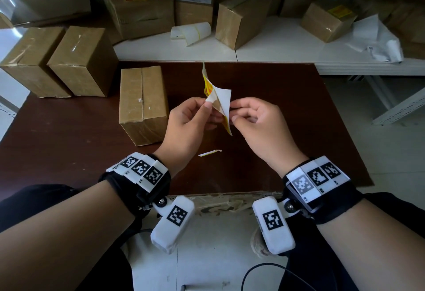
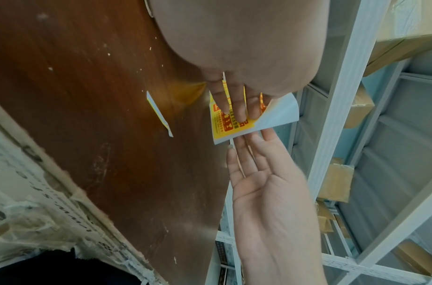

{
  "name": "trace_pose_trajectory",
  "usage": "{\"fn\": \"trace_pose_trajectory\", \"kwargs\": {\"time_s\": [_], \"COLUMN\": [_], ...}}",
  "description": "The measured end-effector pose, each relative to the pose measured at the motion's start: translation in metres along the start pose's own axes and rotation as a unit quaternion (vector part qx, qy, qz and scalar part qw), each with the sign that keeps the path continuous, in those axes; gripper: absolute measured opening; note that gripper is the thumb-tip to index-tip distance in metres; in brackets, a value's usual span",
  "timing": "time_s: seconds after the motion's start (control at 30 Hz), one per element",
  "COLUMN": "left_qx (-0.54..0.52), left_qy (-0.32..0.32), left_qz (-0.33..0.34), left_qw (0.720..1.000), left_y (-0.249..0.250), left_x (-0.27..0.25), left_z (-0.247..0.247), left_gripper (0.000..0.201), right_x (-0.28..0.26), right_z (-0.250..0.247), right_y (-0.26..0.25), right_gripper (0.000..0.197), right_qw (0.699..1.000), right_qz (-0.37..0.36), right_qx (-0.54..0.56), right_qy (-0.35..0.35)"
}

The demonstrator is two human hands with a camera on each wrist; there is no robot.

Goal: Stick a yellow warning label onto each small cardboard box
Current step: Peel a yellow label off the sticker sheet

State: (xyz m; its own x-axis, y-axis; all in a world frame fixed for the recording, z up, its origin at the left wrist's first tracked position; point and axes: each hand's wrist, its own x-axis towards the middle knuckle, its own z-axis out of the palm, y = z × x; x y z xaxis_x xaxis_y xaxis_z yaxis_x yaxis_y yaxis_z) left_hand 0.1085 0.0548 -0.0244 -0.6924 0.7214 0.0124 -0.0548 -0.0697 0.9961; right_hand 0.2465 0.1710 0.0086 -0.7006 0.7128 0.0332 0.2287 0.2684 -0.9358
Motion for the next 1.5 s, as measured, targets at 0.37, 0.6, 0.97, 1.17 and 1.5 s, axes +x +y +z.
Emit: {"fn": "trace_pose_trajectory", "kwargs": {"time_s": [0.37,0.6,0.97,1.17,1.5], "left_qx": [-0.068,-0.022,0.041,0.043,0.037], "left_qy": [-0.052,-0.027,-0.018,-0.016,-0.014], "left_qz": [-0.02,-0.002,0.005,0.003,-0.002], "left_qw": [0.996,0.999,0.999,0.999,0.999], "left_y": [0.007,0.006,-0.004,-0.002,-0.002], "left_x": [-0.005,-0.006,-0.002,-0.001,0.0], "left_z": [0.0,0.003,0.001,0.0,-0.001], "left_gripper": [0.025,0.059,0.023,0.013,0.012], "right_x": [-0.003,-0.009,-0.007,-0.007,-0.003], "right_z": [0.001,0.004,0.003,0.003,0.0], "right_y": [0.0,-0.002,0.0,-0.001,-0.002], "right_gripper": [0.025,0.019,0.022,0.024,0.027], "right_qw": [0.997,0.986,0.99,0.994,0.999], "right_qz": [-0.057,-0.112,-0.097,-0.072,-0.023], "right_qx": [-0.055,-0.118,-0.097,-0.083,-0.038], "right_qy": [-0.008,-0.025,-0.024,-0.021,-0.008]}}
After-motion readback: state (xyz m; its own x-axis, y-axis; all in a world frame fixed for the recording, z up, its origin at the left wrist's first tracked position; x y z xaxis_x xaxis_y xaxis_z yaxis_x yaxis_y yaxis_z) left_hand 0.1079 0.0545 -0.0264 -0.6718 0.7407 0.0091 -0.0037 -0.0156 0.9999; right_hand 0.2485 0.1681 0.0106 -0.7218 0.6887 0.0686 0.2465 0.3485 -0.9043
